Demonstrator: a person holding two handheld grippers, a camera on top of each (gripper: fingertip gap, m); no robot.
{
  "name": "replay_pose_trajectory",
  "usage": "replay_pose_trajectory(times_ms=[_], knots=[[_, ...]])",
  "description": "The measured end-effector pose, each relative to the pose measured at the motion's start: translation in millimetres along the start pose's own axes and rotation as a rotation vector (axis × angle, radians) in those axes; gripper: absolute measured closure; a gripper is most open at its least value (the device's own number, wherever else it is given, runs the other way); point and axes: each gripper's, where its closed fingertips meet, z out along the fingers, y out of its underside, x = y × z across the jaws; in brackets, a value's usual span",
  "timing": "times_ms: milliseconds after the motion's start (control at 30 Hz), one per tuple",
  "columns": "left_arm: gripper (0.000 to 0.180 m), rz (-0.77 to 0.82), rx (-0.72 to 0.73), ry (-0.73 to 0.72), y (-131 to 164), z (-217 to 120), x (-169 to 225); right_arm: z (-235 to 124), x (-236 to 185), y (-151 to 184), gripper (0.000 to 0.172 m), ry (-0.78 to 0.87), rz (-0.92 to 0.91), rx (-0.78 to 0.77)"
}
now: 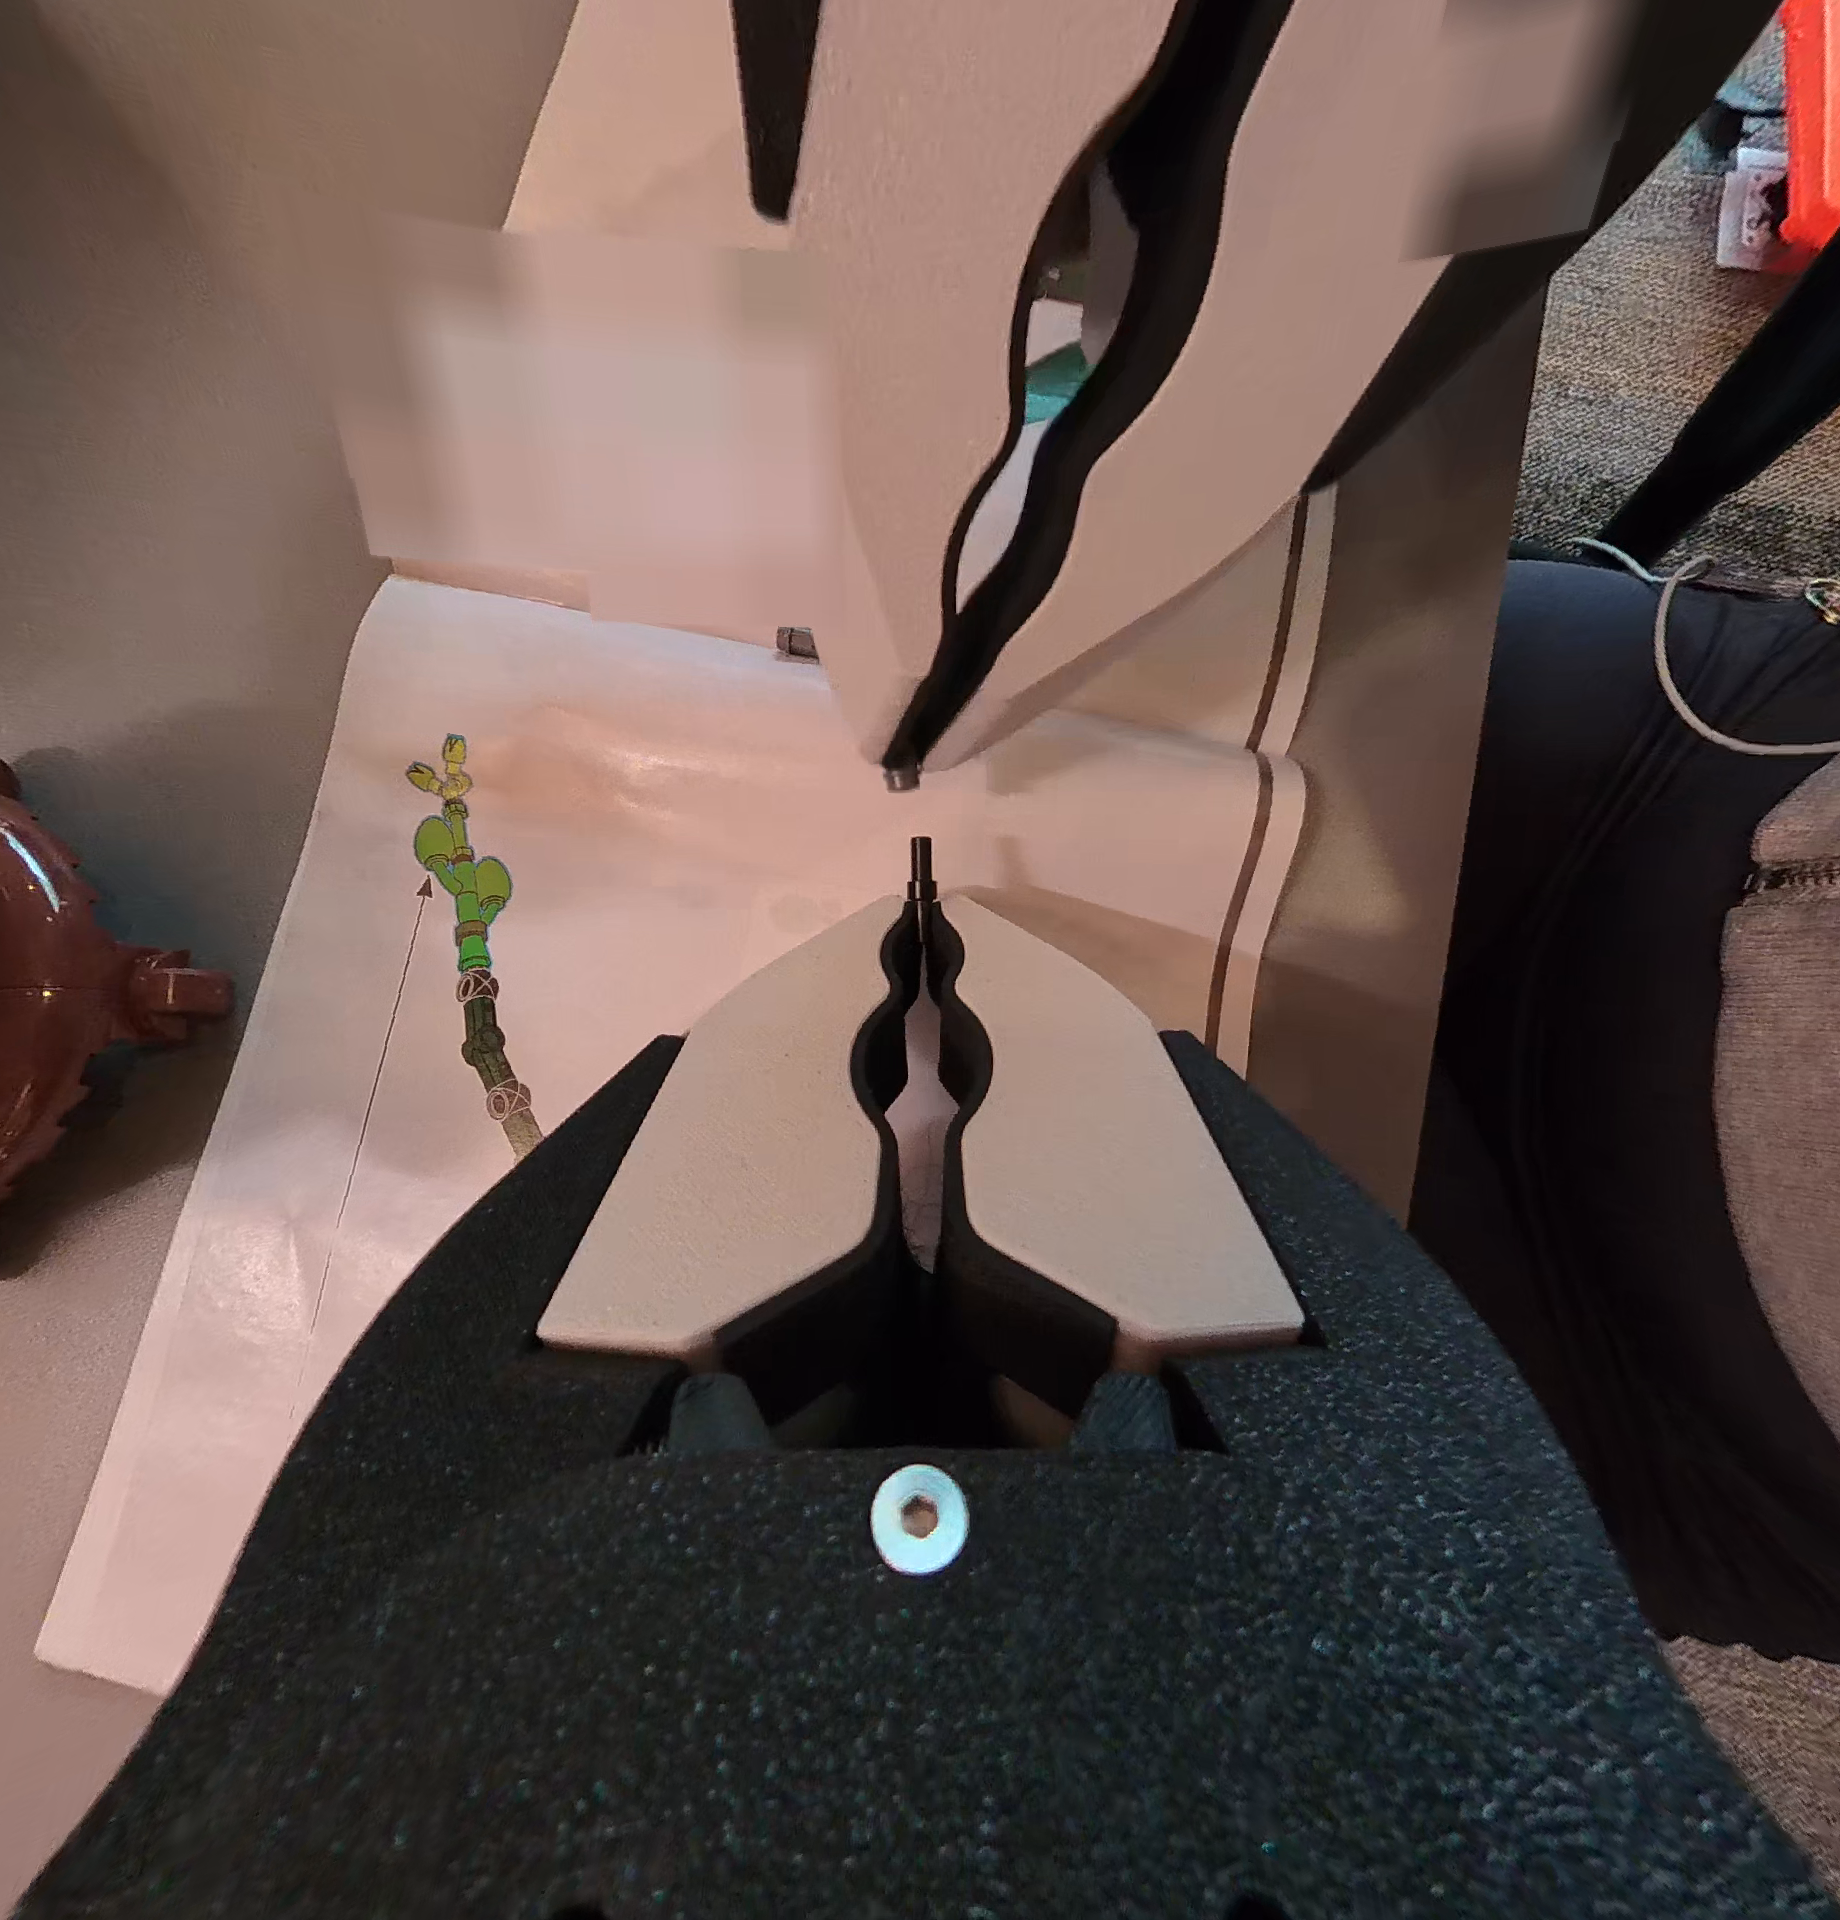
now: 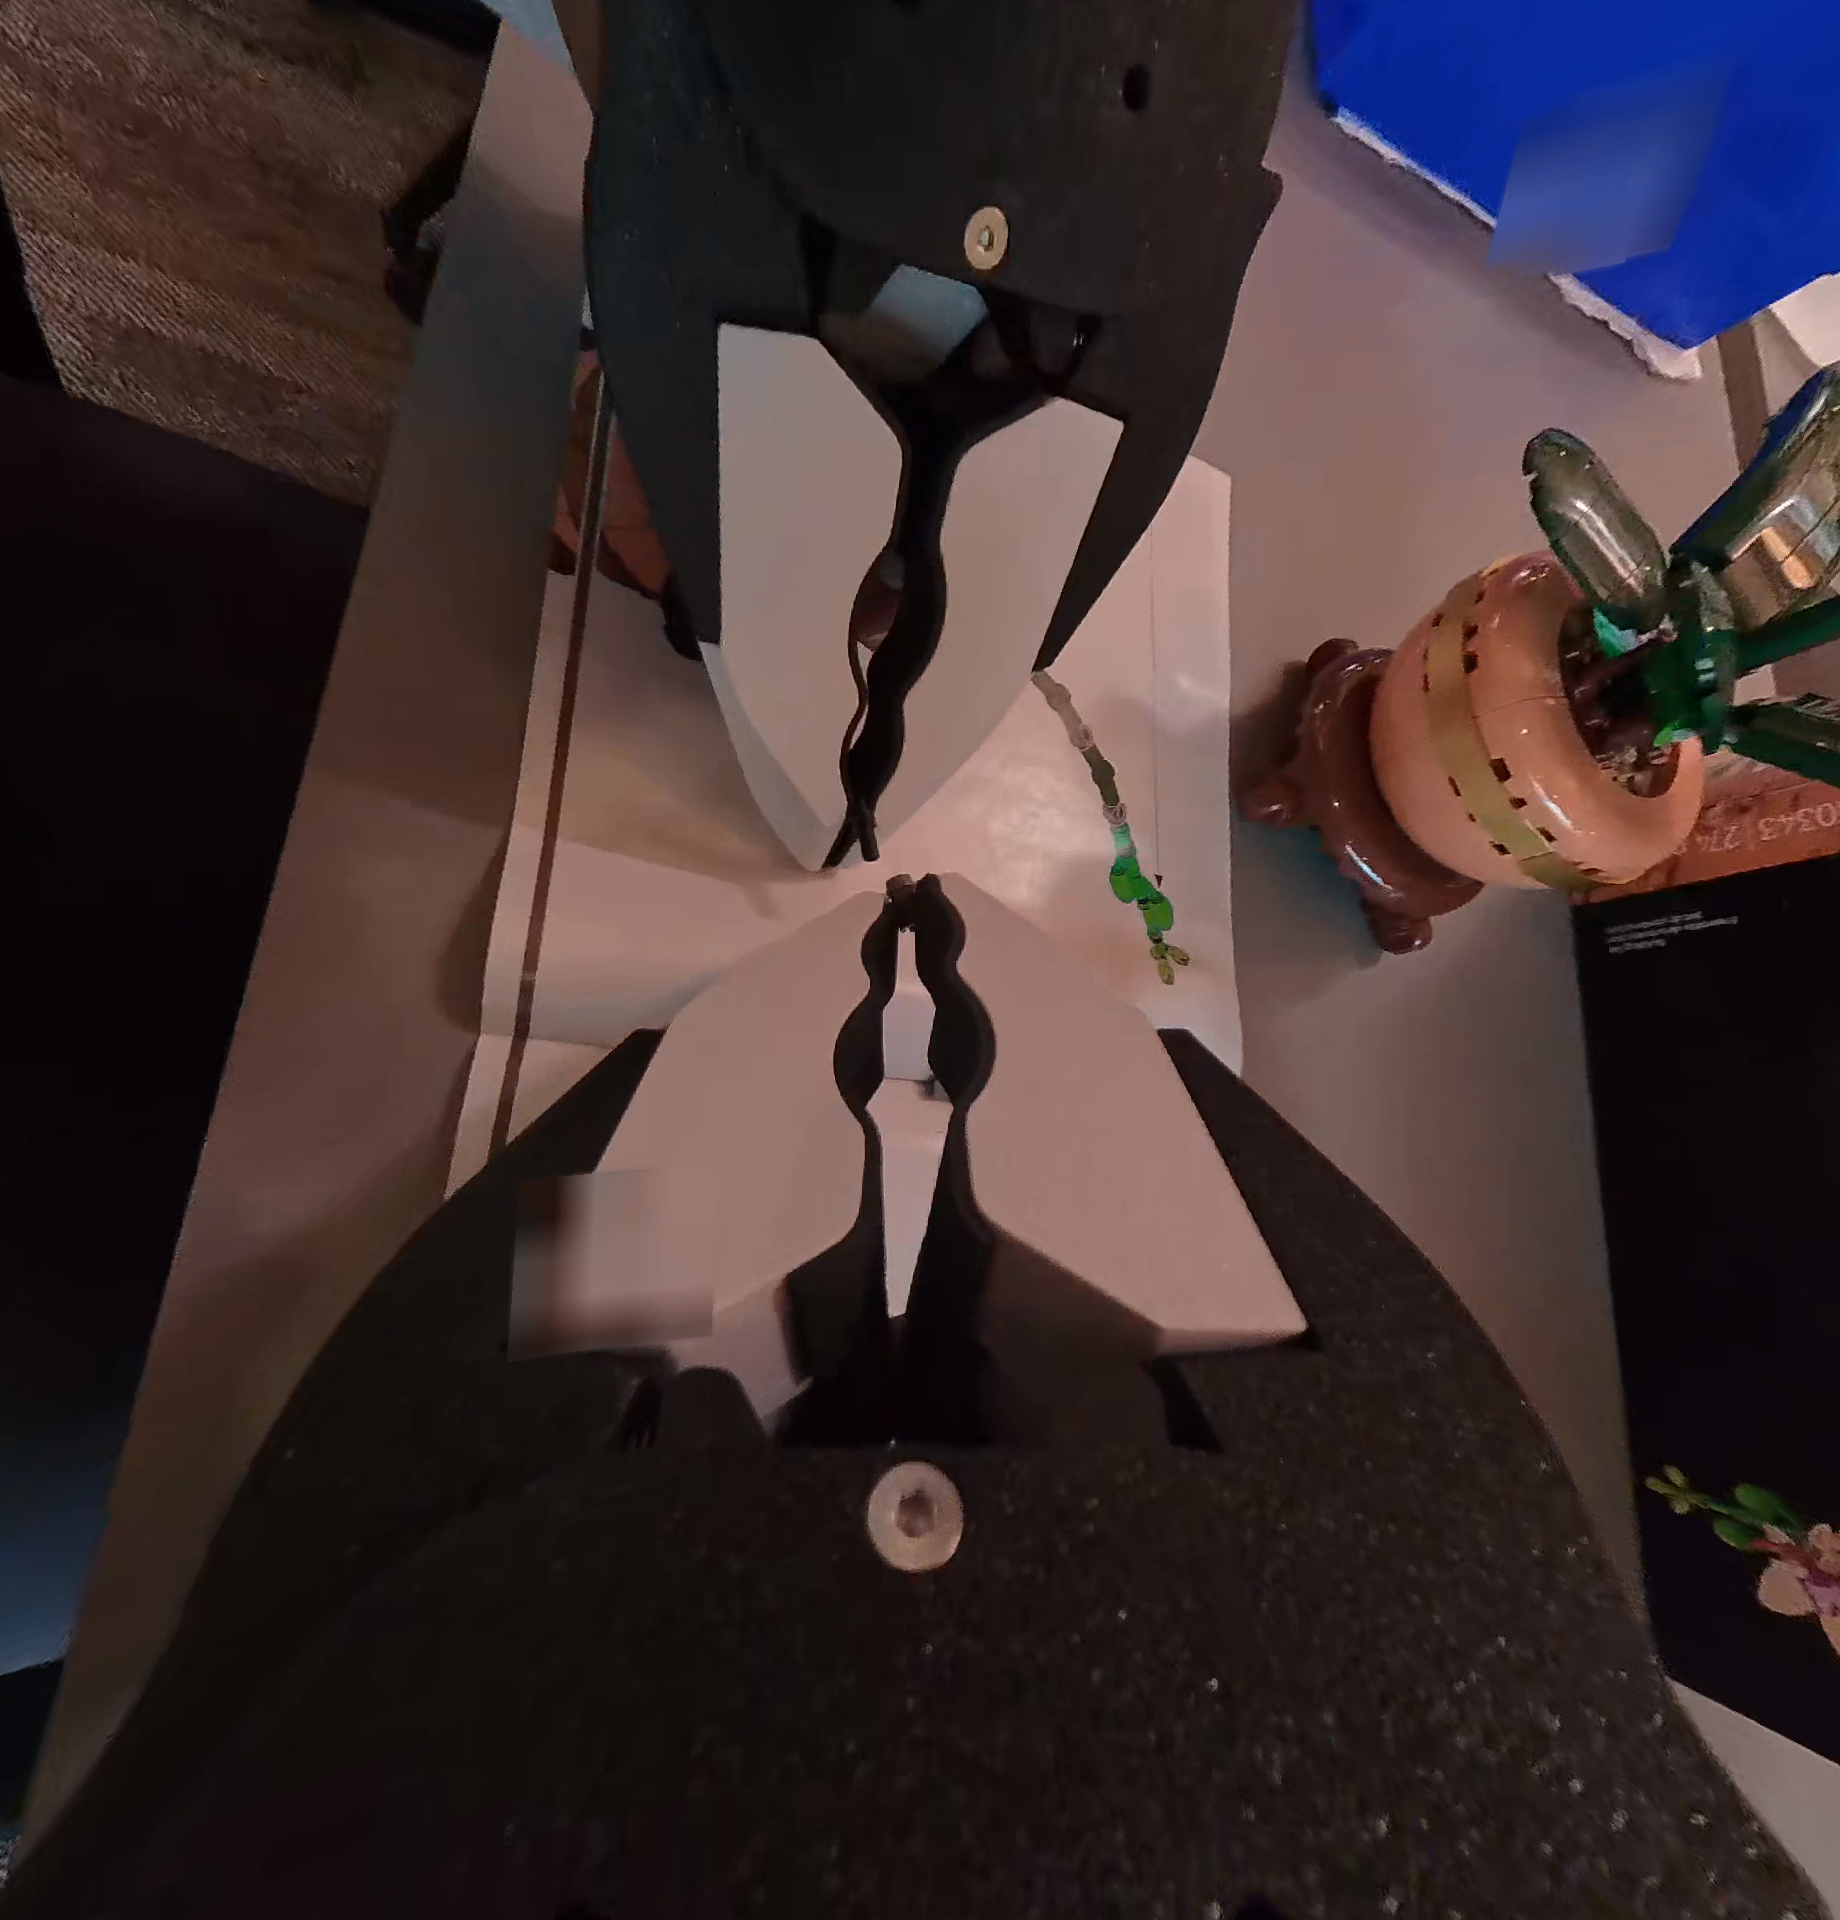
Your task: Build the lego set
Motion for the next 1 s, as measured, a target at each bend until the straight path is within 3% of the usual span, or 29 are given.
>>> replay_pose_trajectory(times_ms=[833,900,1000], knots=[[0.180,-0.023,0.004,0.005,0.0,-0.5,0.0,7.2,-5.2,-3.0,0.170,-0.004,0.009,0.038],[0.180,-0.020,0.021,0.027,-4.0,1.8,4.6,9.5,-13.7,-12.6,0.172,-0.050,0.022,0.091],[0.180,-0.011,0.006,0.032,-3.7,1.9,6.2,5.1,-8.6,-8.1,0.172,-0.034,-0.023,0.027]])
